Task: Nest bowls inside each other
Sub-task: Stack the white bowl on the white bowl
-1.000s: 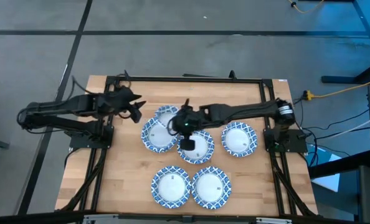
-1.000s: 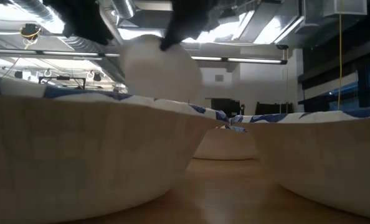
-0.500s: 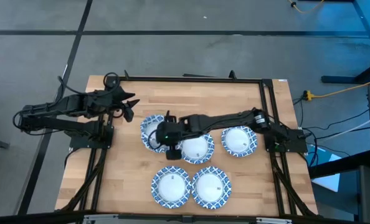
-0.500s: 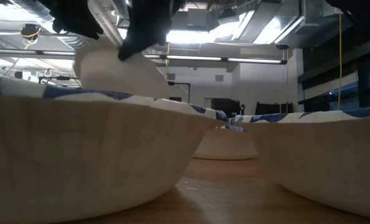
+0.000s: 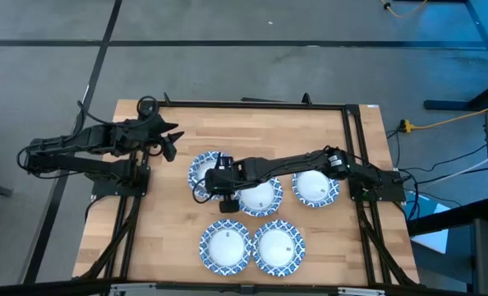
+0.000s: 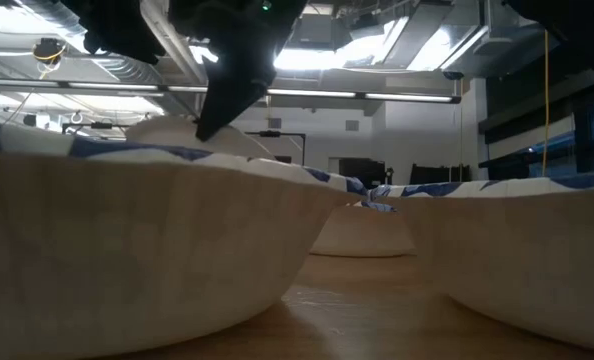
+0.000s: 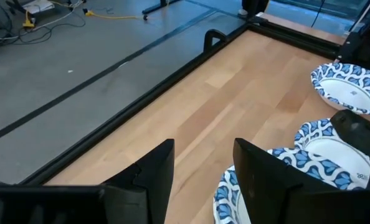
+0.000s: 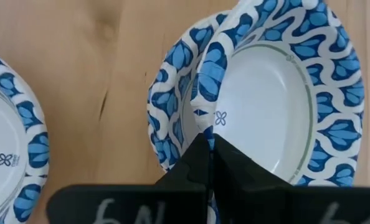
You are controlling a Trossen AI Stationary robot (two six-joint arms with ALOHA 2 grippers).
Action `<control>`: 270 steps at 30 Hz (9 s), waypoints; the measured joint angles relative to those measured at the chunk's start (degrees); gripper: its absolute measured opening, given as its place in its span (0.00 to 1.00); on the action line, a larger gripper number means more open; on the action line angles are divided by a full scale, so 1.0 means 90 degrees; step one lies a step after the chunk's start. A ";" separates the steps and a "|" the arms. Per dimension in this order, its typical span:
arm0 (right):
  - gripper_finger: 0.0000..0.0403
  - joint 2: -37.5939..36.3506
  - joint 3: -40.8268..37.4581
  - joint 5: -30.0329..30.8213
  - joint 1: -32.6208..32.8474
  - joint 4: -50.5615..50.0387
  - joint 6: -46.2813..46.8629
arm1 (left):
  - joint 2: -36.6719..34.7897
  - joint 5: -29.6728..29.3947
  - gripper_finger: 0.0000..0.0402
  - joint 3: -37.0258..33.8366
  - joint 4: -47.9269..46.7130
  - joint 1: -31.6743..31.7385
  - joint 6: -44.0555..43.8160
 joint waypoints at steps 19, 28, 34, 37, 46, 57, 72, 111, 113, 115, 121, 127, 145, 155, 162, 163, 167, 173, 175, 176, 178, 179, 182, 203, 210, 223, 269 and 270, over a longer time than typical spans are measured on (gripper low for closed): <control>0.27 0.0000 0.0000 -0.0608 0.0021 0.0285 -0.0022 | -0.0001 0.0000 0.40 0.0000 0.0002 0.0001 0.0002; 0.41 -0.0211 -0.0007 -0.0606 0.0012 -0.0045 -0.0191 | -0.0001 0.0002 0.40 0.0000 -0.0141 0.0002 -0.0004; 0.42 -0.0563 -0.0007 -0.0603 -0.0136 -0.0783 -0.0180 | 0.0002 0.0005 0.40 0.0000 -0.0286 -0.0006 -0.0046; 0.42 -0.0681 -0.0043 -0.0585 -0.0204 -0.0862 -0.0194 | 0.0002 0.0005 0.40 0.0000 -0.0282 -0.0041 -0.0046; 0.42 -0.1421 -0.1601 -0.0579 -0.0463 -0.0191 -0.0159 | -0.0001 -0.0007 0.40 0.0000 -0.0270 -0.0333 -0.0046; 0.42 -0.3454 -0.4902 -0.0596 -0.0605 0.1825 0.0695 | -0.0001 -0.0055 0.40 0.0000 -0.0230 -0.0346 -0.0006; 0.42 -0.4431 -0.6744 -0.0604 -0.0541 0.3182 0.1486 | 0.0005 -0.0053 0.40 0.0000 -0.0205 -0.0343 -0.0010; 0.42 -0.4181 -0.7655 -0.0652 -0.0984 0.3114 0.2841 | 0.0007 -0.0049 0.40 0.0000 -0.0231 -0.0345 -0.0002; 0.42 -0.4078 -0.7655 -0.0665 -0.0982 0.3110 0.2831 | 0.0007 -0.0049 0.40 0.0000 -0.0232 -0.0343 -0.0002; 0.42 -0.4002 -0.7655 -0.0667 -0.0982 0.3164 0.2815 | 0.0007 -0.0046 0.40 0.0000 -0.0233 -0.0343 -0.0002; 0.39 -0.3917 -0.7655 -0.0666 -0.0982 0.3208 0.2841 | 0.0007 -0.0046 0.40 0.0000 -0.0233 -0.0343 -0.0002; 0.21 -0.3917 -0.7655 -0.0665 -0.0982 0.3319 0.2836 | 0.0007 -0.0046 0.40 0.0000 -0.0233 -0.0343 -0.0002; 0.02 -0.3920 -0.6404 -0.1076 -0.1391 0.1899 0.1958 | 0.0007 -0.0044 0.40 0.0000 -0.0248 -0.0343 -0.0002; 0.01 -0.3920 -0.4219 -0.1157 -0.1654 0.0638 0.0933 | 0.0007 -0.0041 0.40 0.0000 -0.0282 -0.0344 -0.0001; 0.01 -0.3927 -0.3438 -0.1162 -0.1698 0.1344 0.0662 | 0.0007 -0.0041 0.40 0.0000 -0.0282 -0.0344 0.0001; 0.01 -0.3927 -0.3436 -0.1162 -0.1698 0.1494 0.0641 | 0.0007 -0.0041 0.40 0.0000 -0.0282 -0.0346 0.0002; 0.01 -0.3768 -0.3427 -0.1238 -0.1698 0.2022 0.0645 | 0.0007 -0.0044 0.40 0.0000 -0.0279 -0.0345 0.0006; 0.01 -0.3076 -0.3434 -0.1971 -0.1698 0.2711 0.0643 | 0.0007 -0.0049 0.40 0.0000 -0.0260 -0.0346 0.0015; 0.01 -0.2847 -0.3436 -0.2001 -0.1698 0.2803 0.0645 | 0.0007 -0.0047 0.40 0.0000 -0.0261 -0.0346 0.0013; 0.01 -0.2742 -0.3436 -0.2002 -0.1694 0.2835 0.0644 | 0.0007 -0.0049 0.40 0.0000 -0.0261 -0.0346 0.0013; 0.01 -0.2542 -0.3350 -0.2009 -0.1696 0.2862 0.0643 | 0.0007 -0.0046 0.40 0.0000 -0.0262 -0.0346 0.0012; 0.01 -0.2450 -0.3264 -0.2007 -0.1698 0.2872 0.0640 | 0.0007 -0.0046 0.40 0.0000 -0.0262 -0.0346 0.0012; 0.01 -0.2153 -0.2880 -0.2010 -0.1698 0.2914 0.0538 | 0.0007 -0.0046 0.40 0.0000 -0.0265 -0.0346 0.0012; 0.02 -0.0622 -0.1292 -0.2109 -0.1826 0.2056 0.0174 | 0.0007 -0.0044 0.40 0.0000 -0.0439 -0.0346 0.0005; 0.08 -0.0624 -0.1292 -0.2107 -0.1815 0.2033 0.0143 | 0.0007 -0.0044 0.40 0.0000 -0.0454 -0.0346 0.0002; 0.39 -0.0717 -0.1312 -0.1602 -0.1844 0.1823 -0.0034 | 0.0007 -0.0044 0.40 0.0000 -0.0454 -0.0346 0.0003; 0.43 -0.7379 -0.8252 -0.0472 -0.1845 -0.0045 0.3301 | 0.0006 -0.0053 0.40 0.0000 -0.0549 -0.0345 0.0160; 0.43 -0.7439 -0.8379 -0.0472 -0.1846 -0.0131 0.3486 | 0.0004 -0.0053 0.40 0.0002 -0.0546 -0.0343 0.0160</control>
